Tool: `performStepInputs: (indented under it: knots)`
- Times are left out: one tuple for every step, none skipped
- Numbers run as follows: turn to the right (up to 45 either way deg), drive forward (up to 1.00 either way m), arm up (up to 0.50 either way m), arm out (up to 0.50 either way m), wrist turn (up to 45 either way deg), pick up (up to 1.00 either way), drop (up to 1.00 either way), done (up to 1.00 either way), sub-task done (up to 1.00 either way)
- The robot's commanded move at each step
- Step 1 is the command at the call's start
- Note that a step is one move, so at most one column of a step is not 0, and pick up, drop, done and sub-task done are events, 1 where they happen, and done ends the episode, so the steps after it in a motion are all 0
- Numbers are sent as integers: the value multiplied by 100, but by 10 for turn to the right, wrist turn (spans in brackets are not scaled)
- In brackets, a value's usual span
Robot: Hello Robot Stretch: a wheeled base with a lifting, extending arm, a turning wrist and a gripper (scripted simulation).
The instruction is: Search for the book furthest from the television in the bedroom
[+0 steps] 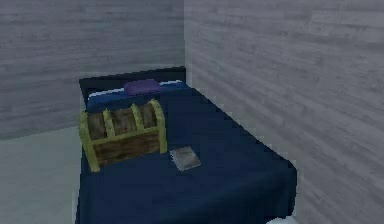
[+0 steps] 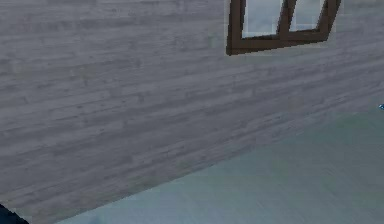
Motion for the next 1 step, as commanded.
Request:
performStepInputs:
  knots:
    - [0, 0, 0, 0, 0, 0, 0, 100, 0]
